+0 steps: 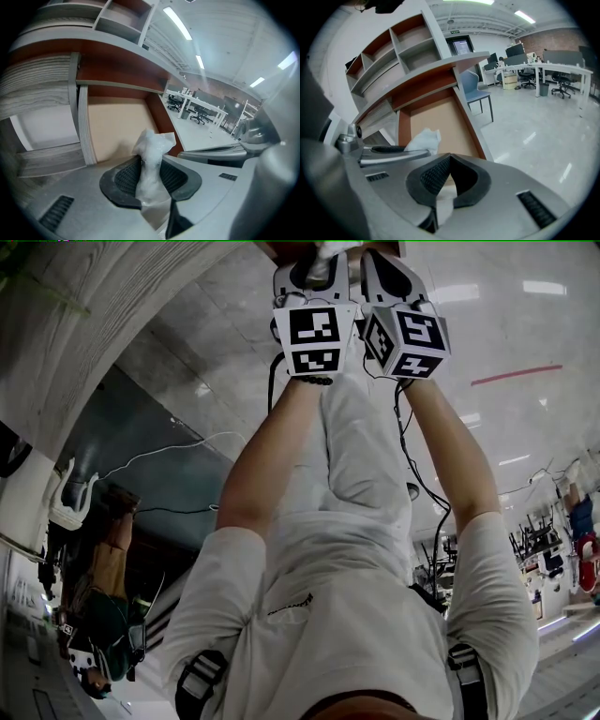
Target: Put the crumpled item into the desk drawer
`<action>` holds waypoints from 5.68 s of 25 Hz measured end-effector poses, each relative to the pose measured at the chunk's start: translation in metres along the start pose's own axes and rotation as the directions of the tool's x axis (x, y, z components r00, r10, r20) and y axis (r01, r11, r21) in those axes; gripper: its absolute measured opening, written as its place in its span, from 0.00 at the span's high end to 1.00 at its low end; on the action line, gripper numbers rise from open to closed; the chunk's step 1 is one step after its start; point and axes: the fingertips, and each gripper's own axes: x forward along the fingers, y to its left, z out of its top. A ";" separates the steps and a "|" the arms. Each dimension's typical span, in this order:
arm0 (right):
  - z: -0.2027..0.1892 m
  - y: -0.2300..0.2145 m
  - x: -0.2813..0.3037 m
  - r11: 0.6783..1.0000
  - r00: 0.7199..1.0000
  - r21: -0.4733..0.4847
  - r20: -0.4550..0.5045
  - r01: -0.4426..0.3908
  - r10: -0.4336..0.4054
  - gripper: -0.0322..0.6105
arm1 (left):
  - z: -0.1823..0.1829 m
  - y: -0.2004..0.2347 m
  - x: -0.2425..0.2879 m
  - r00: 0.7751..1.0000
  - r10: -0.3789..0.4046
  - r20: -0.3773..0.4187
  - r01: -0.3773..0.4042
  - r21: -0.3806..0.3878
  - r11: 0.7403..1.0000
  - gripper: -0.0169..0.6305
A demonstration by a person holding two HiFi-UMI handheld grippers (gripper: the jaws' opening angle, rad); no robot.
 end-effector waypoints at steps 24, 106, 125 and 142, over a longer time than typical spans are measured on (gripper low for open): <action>-0.002 -0.003 0.000 1.000 1.000 0.008 0.003 0.006 -0.006 0.95 | 0.003 -0.003 0.001 1.000 -0.024 0.015 0.025 -0.015 1.000 0.68; 0.271 0.043 -0.427 0.988 0.897 -0.083 0.435 0.133 -0.084 0.95 | 0.265 -0.027 -0.386 0.927 -0.028 0.375 -0.040 0.172 0.984 0.97; 0.315 0.061 -0.567 0.973 0.781 -0.078 0.612 0.219 -0.127 0.95 | 0.351 -0.025 -0.508 0.802 0.039 0.596 -0.131 0.113 0.985 0.97; 0.318 0.066 -0.586 0.974 0.763 -0.075 0.636 0.215 -0.119 0.95 | 0.356 -0.036 -0.535 0.763 0.045 0.645 -0.137 0.094 0.986 0.97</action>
